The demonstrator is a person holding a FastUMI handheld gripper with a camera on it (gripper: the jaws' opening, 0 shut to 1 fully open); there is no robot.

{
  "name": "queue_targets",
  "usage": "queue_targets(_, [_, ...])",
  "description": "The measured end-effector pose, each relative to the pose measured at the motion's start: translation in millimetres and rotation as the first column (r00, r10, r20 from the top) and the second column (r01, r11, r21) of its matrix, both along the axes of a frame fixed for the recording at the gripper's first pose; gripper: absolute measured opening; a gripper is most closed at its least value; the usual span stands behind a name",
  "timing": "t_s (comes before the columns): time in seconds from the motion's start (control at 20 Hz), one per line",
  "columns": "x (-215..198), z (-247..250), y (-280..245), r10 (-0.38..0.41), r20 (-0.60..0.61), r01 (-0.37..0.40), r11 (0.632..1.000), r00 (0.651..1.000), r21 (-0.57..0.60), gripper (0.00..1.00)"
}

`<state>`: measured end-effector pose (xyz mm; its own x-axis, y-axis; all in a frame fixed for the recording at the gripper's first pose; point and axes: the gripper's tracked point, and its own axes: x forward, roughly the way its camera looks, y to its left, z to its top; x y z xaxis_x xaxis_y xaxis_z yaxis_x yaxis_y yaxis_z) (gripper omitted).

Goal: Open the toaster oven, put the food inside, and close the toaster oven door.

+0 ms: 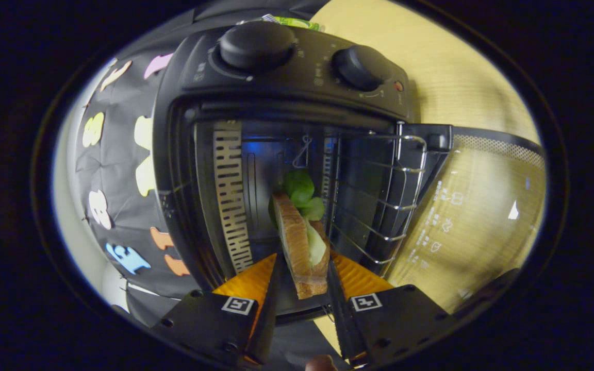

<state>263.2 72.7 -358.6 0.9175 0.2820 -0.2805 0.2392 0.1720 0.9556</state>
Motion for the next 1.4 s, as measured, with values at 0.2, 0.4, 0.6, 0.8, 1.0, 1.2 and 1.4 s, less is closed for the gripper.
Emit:
queue_targets(0.2, [-10,1,30,0.11,-0.049,-0.114,0.99,0.993,-0.088,0.71])
queue_targets(0.4, [-19,-3,36,0.142,-0.112,-0.163,0.964,0.984,-0.21,0.84])
queue_targets(0.6, [-35,-6,35,0.189,-0.188,-0.239,0.926,0.964,-0.293,0.9])
queue_targets(0.8, [-59,-2,34,0.222,-0.264,-0.31,0.877,0.939,-0.367,0.94])
queue_targets(1.0, [-90,20,32,0.276,-0.259,-0.37,0.802,0.926,-0.469,0.97])
queue_targets(1.2, [-132,53,27,0.338,-0.229,-0.403,0.653,0.913,-0.641,1.0])
queue_targets(1.4, [-167,80,18,0.366,-0.212,-0.375,0.466,0.906,-0.802,1.0])
